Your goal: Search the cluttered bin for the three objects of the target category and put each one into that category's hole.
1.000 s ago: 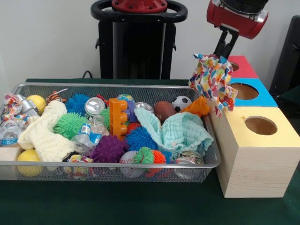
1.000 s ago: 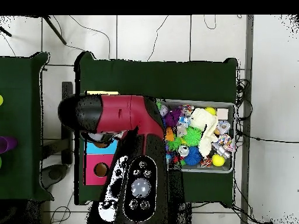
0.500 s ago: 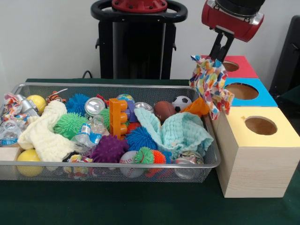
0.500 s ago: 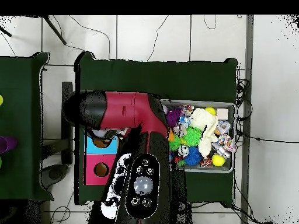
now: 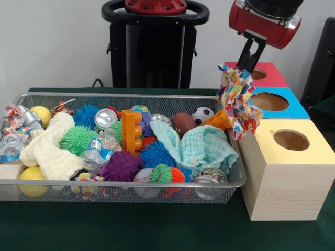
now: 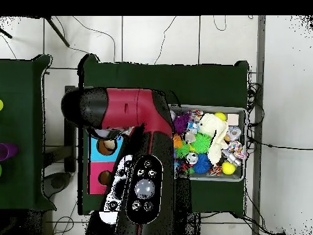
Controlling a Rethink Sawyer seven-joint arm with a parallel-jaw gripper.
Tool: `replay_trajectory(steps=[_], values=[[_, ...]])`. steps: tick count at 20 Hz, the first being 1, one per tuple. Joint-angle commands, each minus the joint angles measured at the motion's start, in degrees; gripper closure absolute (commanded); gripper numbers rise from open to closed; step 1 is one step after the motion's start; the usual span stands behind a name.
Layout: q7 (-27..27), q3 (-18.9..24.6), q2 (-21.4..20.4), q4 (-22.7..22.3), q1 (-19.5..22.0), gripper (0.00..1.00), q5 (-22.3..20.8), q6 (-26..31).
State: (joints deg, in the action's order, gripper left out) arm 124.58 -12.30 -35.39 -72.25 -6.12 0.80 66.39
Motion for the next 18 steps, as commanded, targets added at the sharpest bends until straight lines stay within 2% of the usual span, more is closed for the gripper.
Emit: replay_trajectory(steps=[1, 7, 18], values=[[16.9, -0.2, 3.8, 0.8, -3.1, 1.0, 0.8, 5.0], [19.5, -1.8, 4.5, 0.8, -5.6, 1.0, 2.4, 4.4], [17.3, -2.4, 3.8, -3.5, -6.3, 1.0, 4.8, 0.2]])
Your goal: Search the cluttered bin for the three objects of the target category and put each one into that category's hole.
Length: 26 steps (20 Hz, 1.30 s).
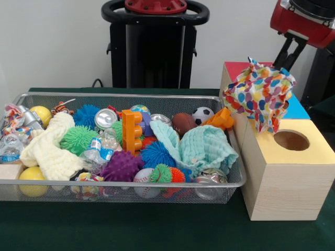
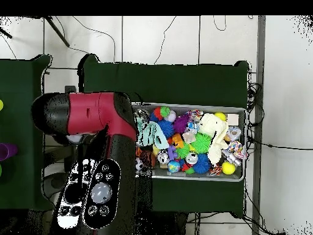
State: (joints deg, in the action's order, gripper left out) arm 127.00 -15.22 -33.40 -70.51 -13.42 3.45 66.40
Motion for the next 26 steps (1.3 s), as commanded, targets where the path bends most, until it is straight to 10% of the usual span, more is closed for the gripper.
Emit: replay_trajectory(steps=[1, 9, 26], values=[[14.9, 0.4, 1.7, -6.0, 0.8, 1.0, 2.2, -0.6], [14.8, 0.4, 1.2, -9.8, 0.1, 1.0, 3.1, -6.5], [18.5, -3.2, 6.7, -2.3, -5.1, 1.0, 2.9, -2.4]])
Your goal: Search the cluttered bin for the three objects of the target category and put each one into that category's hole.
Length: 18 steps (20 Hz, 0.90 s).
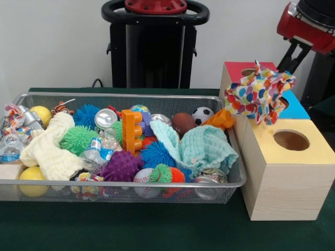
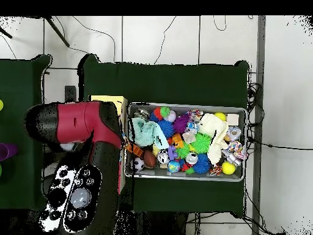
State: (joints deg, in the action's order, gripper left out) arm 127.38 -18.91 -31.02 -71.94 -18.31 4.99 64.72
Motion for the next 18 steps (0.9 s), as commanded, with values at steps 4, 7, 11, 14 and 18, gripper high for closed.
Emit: replay_trajectory(steps=[4, 7, 11, 14, 18], values=[[20.6, -0.8, 6.5, 2.3, -1.8, 1.0, 1.6, 0.8], [20.9, -1.1, 8.0, 5.1, -1.6, 1.0, 2.3, 3.0], [22.8, -1.4, 10.0, 8.7, -1.9, 1.0, 3.2, 5.8], [25.4, -1.9, 11.9, 12.3, -2.6, 1.0, 3.6, 8.3], [27.9, -2.1, 14.3, 17.8, -2.8, 1.0, 4.7, 13.1]])
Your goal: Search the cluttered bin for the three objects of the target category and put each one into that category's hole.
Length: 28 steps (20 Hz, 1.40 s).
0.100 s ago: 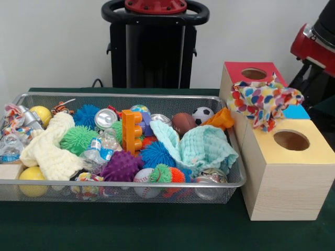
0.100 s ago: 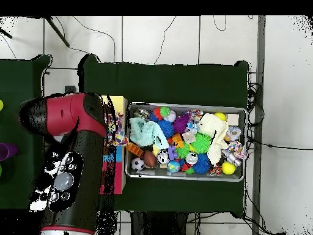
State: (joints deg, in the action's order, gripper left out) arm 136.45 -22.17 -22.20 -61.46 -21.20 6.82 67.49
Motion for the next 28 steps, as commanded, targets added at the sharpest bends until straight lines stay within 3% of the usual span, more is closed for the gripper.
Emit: replay_trajectory(steps=[1, 14, 19, 28], values=[[19.4, 1.0, 6.1, 8.8, 0.2, 1.0, 3.2, 11.7], [23.1, 0.5, 13.1, 21.3, 1.9, 1.0, 5.1, 18.3], [22.2, 0.4, 13.6, 21.4, 2.9, 1.0, 5.4, 16.4], [14.0, 3.6, 9.9, 12.7, 7.3, 1.0, 5.4, 5.8]])
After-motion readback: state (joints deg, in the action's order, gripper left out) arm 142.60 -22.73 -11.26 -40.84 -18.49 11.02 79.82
